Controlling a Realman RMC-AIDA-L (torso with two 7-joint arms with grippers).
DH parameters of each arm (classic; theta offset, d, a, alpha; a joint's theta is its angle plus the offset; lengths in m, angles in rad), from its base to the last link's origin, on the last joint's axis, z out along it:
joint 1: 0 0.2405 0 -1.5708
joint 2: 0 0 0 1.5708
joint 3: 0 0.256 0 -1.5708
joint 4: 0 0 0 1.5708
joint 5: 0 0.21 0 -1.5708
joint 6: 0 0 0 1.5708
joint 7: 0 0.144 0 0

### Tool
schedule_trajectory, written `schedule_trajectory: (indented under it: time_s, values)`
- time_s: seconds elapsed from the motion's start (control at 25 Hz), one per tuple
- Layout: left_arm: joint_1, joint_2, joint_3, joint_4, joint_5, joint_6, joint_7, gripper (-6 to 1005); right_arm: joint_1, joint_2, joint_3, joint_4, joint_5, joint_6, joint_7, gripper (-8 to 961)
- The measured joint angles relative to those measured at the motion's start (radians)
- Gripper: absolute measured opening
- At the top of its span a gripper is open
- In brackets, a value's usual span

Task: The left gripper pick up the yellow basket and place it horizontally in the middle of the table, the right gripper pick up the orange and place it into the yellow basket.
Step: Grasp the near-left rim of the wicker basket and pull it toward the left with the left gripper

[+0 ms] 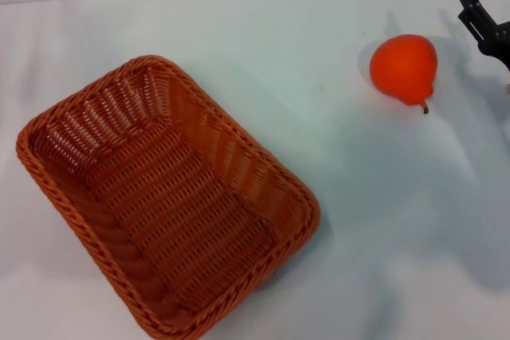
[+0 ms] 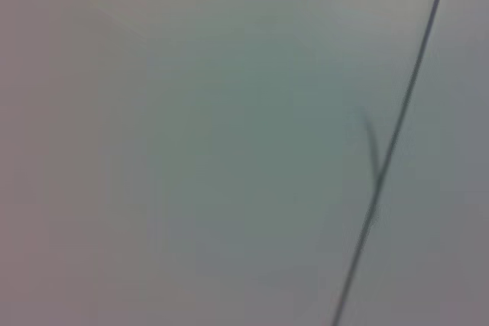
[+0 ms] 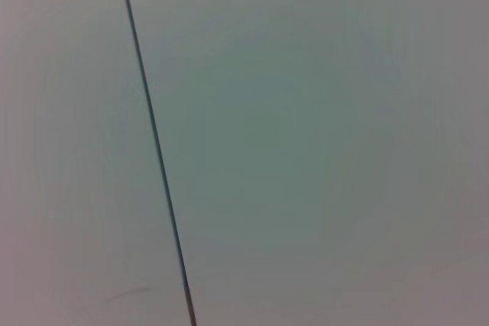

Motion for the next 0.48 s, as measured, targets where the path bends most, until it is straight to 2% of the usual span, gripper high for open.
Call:
schedule_trajectory:
  time_s: [0.12, 0.2, 0.28, 0.32, 0.36, 0.4, 0.44, 0.48]
  values:
    - [-0.004, 0.044, 0.086, 0.042, 0.014, 0.016, -0.194, 872, 0.002, 0.000, -0.005, 0.000, 0.000, 0.005, 0.000, 946]
    - [-0.016, 0.097, 0.182, 0.081, 0.072, 0.022, -0.387, 863, 0.002, 0.000, -0.007, 0.000, 0.000, 0.008, 0.000, 946]
    - [-0.042, 0.143, 0.237, 0.108, 0.169, 0.035, -0.519, 855, 0.002, 0.000, -0.012, 0.000, 0.000, 0.009, 0.000, 946]
    - [-0.067, 0.173, 0.264, 0.120, 0.241, 0.054, -0.589, 850, 0.002, 0.000, -0.015, 0.000, 0.000, 0.009, 0.000, 946]
    - [-0.067, 0.173, 0.264, 0.120, 0.241, 0.054, -0.589, 846, 0.002, 0.000, -0.018, 0.001, 0.000, 0.009, 0.000, 946]
    - [-0.119, 0.215, 0.283, 0.128, 0.385, 0.095, -0.681, 841, 0.002, 0.000, -0.020, 0.001, 0.000, 0.009, 0.000, 947]
    - [-0.174, 0.242, 0.289, 0.129, 0.521, 0.131, -0.746, 837, 0.002, 0.000, -0.023, 0.001, 0.000, 0.009, 0.000, 947]
    - [-0.193, 0.251, 0.290, 0.130, 0.573, 0.142, -0.762, 833, 0.002, 0.000, -0.025, 0.001, 0.000, 0.009, 0.000, 947]
